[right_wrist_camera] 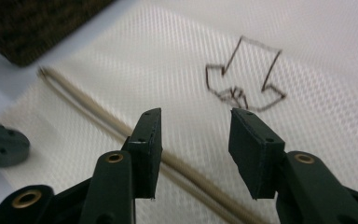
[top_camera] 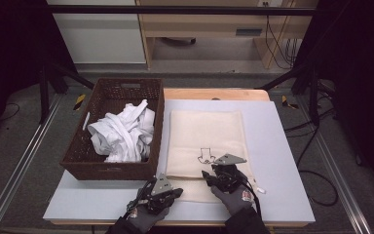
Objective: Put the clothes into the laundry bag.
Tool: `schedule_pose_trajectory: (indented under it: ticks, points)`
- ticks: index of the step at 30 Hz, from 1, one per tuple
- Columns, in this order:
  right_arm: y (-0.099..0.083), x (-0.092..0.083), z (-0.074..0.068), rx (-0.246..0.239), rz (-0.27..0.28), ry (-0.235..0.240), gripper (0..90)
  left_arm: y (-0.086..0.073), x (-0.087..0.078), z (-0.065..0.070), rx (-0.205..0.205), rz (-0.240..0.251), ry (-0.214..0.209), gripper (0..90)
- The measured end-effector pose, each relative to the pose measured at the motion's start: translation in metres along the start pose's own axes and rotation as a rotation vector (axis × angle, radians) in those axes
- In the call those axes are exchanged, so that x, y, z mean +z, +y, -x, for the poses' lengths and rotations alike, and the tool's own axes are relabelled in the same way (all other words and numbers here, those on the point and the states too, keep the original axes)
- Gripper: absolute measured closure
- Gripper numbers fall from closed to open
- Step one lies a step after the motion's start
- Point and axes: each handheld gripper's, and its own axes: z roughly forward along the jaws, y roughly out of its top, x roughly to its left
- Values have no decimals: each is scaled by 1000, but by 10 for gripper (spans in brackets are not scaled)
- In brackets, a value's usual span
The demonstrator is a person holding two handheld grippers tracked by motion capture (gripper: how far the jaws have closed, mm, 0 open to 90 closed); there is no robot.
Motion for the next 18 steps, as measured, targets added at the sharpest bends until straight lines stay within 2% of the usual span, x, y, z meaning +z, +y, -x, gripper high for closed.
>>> schedule_pose_trajectory:
  ticks: [2,4,13,14,15,16,17,18]
  points:
    - [-4,2,0,-9,-10,-4,560,-1,1,0,1,-4,1,892]
    - [-11,6,0,-19,-46,-15,600,-1,2,0,1,-11,1,892]
    - [-17,5,3,-31,-78,0,631,-1,3,-2,-12,-25,-4,892]
    - [-17,6,4,-28,-69,4,668,-1,4,-2,-12,-26,-3,892]
    - [-17,6,4,-28,-69,4,668,-1,4,-2,-12,-26,-3,892]
    - [-17,7,5,-10,-59,13,729,-1,4,-2,-12,-27,-3,891]
    - [-17,7,5,-10,-59,13,729,-1,4,-2,-11,-29,-3,891]
    - [-17,7,6,-12,-55,-15,817,-1,4,-2,-9,-31,-1,891]
